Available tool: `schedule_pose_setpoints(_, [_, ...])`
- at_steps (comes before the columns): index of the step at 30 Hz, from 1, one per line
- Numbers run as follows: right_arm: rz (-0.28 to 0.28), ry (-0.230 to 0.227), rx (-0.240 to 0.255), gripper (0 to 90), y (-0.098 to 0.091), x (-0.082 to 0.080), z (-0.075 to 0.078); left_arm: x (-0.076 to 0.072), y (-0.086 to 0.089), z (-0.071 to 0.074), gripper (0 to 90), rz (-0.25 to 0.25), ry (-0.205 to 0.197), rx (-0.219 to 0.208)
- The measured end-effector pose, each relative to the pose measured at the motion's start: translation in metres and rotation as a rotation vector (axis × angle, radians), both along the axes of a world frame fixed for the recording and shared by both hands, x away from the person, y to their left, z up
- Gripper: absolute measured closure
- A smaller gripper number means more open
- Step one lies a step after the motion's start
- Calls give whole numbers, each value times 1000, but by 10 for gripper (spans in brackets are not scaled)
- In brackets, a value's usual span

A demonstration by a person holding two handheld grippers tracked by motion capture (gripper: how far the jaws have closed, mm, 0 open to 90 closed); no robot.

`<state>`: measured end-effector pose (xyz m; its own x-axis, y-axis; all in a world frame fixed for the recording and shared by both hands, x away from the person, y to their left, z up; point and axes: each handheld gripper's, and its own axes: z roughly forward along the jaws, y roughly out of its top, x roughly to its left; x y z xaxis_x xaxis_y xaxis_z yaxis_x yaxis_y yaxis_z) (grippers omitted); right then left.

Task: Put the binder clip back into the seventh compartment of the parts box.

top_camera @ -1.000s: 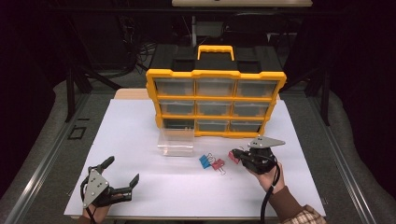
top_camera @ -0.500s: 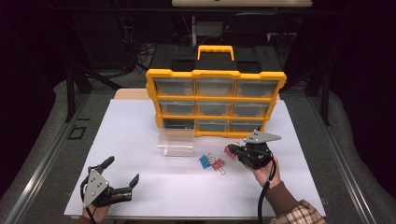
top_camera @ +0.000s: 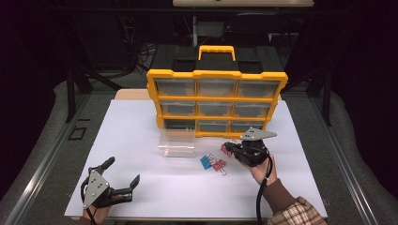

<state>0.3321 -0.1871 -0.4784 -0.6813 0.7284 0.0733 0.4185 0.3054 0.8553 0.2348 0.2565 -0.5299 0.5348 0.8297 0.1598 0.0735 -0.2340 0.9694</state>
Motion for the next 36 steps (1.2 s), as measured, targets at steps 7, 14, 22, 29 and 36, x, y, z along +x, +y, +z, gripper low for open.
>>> schedule_pose_setpoints(7, [12,2,4,895,7,5,1,0,0,0,0,0,0,0])
schedule_pose_setpoints(14, [23,6,8,895,13,9,2,0,0,0,0,0,1,0])
schedule_pose_setpoints(22, [39,3,11,895,19,11,6,0,0,0,0,0,3,0])
schedule_pose_setpoints(29, [50,6,15,895,24,14,7,0,0,0,0,-1,3,1])
schedule_pose_setpoints(36, [58,7,16,895,26,16,11,0,0,0,0,0,5,0])
